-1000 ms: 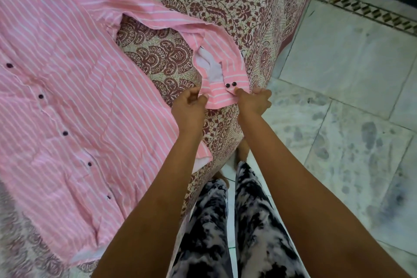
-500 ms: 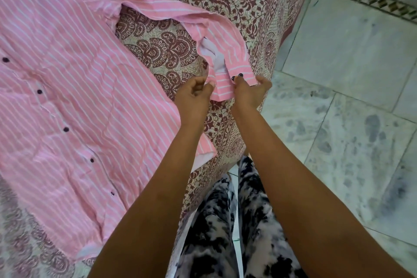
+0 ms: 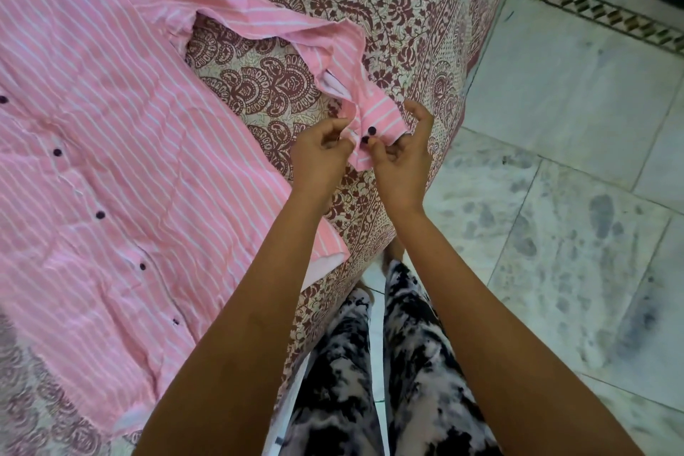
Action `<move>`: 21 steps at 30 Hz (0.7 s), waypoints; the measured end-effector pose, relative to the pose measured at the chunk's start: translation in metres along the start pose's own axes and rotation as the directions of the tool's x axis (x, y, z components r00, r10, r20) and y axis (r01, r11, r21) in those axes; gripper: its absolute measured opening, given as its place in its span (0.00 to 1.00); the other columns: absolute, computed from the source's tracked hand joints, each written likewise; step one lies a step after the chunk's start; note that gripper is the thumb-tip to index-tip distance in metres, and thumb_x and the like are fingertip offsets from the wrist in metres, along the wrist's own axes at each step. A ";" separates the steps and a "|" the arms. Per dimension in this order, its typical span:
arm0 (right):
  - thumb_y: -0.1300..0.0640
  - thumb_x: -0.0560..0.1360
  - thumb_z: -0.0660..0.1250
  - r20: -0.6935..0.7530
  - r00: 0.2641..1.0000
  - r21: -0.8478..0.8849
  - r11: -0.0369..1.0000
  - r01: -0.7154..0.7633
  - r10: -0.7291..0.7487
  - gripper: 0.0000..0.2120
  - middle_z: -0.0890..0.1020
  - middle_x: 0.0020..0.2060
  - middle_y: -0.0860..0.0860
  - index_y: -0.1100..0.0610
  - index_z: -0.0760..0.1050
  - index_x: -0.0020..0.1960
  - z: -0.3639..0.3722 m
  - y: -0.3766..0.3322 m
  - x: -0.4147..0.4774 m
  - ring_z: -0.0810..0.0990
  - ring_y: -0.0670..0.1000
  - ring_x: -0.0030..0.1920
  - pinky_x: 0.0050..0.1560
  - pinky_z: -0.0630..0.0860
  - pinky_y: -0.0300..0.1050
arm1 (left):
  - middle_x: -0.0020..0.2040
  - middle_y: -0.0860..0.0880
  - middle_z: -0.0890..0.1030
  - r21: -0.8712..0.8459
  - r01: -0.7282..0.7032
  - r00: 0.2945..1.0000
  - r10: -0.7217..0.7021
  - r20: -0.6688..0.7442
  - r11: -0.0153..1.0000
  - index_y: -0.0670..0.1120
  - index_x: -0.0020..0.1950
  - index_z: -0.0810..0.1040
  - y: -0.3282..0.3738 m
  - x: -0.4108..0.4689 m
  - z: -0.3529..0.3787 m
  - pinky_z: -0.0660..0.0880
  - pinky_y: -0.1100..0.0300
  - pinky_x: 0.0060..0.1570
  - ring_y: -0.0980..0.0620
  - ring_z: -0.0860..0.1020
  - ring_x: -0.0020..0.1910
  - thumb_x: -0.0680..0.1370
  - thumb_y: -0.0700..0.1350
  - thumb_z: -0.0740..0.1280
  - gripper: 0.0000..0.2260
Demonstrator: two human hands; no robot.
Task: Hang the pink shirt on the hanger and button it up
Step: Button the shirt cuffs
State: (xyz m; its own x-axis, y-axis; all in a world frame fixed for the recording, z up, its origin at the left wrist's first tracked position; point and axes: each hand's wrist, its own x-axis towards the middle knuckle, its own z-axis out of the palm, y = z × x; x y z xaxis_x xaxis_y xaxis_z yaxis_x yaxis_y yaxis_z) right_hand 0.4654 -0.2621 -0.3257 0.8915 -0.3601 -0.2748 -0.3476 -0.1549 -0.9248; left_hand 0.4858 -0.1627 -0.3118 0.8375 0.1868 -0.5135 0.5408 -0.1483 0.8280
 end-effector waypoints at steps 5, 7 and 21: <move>0.66 0.74 0.63 -0.013 0.998 -0.079 0.995 0.067 -0.068 0.22 0.80 0.35 0.51 0.57 0.61 0.66 0.001 -0.005 -0.001 0.80 0.49 0.32 0.34 0.78 0.48 | 0.37 0.47 0.79 0.093 -0.045 0.998 0.049 -0.040 0.995 0.43 0.52 0.81 0.002 0.002 -0.001 0.75 0.58 0.41 0.52 0.75 0.36 0.70 0.35 0.69 0.12; 0.66 0.74 0.62 -0.010 0.997 -0.081 0.994 0.079 -0.080 0.22 0.77 0.33 0.45 0.57 0.62 0.66 0.002 -0.005 -0.001 0.78 0.44 0.30 0.34 0.77 0.45 | 0.34 0.53 0.77 0.193 -0.111 0.991 0.123 -0.047 0.975 0.42 0.52 0.81 0.003 0.001 -0.001 0.73 0.63 0.38 0.57 0.73 0.32 0.70 0.35 0.69 0.11; 0.63 0.75 0.62 -0.058 0.981 -0.193 0.966 0.173 -0.187 0.21 0.82 0.39 0.55 0.46 0.59 0.60 0.009 -0.012 -0.007 0.81 0.54 0.34 0.34 0.78 0.55 | 0.33 0.51 0.78 0.185 -0.026 0.998 0.014 0.066 0.982 0.43 0.43 0.81 0.026 0.000 -0.006 0.76 0.59 0.43 0.56 0.76 0.32 0.70 0.35 0.69 0.05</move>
State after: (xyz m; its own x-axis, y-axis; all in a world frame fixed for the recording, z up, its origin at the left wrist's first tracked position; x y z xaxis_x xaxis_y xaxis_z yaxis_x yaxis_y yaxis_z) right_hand 0.4661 -0.2494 -0.3150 0.9223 -0.3777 -0.0815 -0.2379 -0.3889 -0.8900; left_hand 0.4991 -0.1612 -0.2889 0.8482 0.1201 -0.5160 0.5243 -0.3298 0.7851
